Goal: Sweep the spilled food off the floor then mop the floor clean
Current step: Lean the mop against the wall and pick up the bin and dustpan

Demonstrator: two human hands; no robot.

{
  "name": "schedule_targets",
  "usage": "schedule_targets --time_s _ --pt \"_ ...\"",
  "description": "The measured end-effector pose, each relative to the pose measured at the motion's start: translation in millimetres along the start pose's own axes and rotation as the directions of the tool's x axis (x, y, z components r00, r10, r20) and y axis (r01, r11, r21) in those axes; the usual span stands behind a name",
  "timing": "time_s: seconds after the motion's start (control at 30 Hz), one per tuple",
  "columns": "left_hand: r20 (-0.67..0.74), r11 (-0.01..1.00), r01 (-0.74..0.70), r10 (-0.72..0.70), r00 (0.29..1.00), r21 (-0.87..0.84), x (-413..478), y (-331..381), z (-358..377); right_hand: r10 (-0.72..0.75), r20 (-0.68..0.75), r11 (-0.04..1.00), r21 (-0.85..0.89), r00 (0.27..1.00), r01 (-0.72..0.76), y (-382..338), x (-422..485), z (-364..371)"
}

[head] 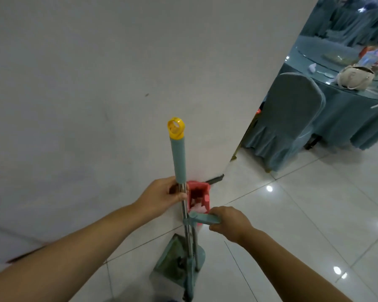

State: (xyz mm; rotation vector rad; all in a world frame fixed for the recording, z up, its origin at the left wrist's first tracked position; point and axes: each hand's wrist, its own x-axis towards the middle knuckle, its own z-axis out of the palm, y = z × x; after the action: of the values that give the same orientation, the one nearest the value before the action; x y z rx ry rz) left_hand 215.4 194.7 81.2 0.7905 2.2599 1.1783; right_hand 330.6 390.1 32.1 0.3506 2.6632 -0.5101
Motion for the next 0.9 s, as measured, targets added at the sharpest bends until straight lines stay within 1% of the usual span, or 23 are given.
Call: schedule_targets --time_s 0.1,0.2,0.27,0.37,0.57,0.67,0.77,0.9 --pt "-0.108 0.995 0.066 -0.073 0.991 -0.072 -20 -26 -30 -0.010 -0.028 0.999 0.038 1.000 0.011 -39 25 8" --pt "-0.221 0.988 0.111 -0.131 0.966 -0.103 -35 -55 -59 0.018 -0.120 0.999 0.049 0.993 -0.012 -80 47 21" --pt "-0.262 0.986 0.130 -0.154 0.953 -0.108 -44 -73 -75 0.037 -0.167 0.998 0.054 0.985 -0.028 -103 55 30" --pt "-0.306 0.979 0.161 -0.192 0.932 -0.123 -55 -98 -99 0.072 -0.133 0.995 0.078 0.988 -0.062 -140 64 42" --pt "-0.350 0.973 0.214 -0.232 0.908 -0.088 -58 -138 -131 0.047 -0.090 0.997 0.065 0.995 -0.041 -196 84 55" --pt "-0.346 0.969 0.237 -0.244 0.906 -0.066 -59 -153 -141 0.040 -0.072 0.997 0.073 0.997 -0.035 -218 94 60" --pt "-0.345 0.968 0.248 -0.248 0.905 -0.044 -59 -170 -146 0.057 -0.073 0.997 0.061 0.996 -0.053 -233 100 66" --pt "-0.337 0.973 0.229 -0.226 0.914 -0.032 -59 -183 -156 0.076 -0.059 0.995 0.068 0.995 -0.072 -243 99 76"
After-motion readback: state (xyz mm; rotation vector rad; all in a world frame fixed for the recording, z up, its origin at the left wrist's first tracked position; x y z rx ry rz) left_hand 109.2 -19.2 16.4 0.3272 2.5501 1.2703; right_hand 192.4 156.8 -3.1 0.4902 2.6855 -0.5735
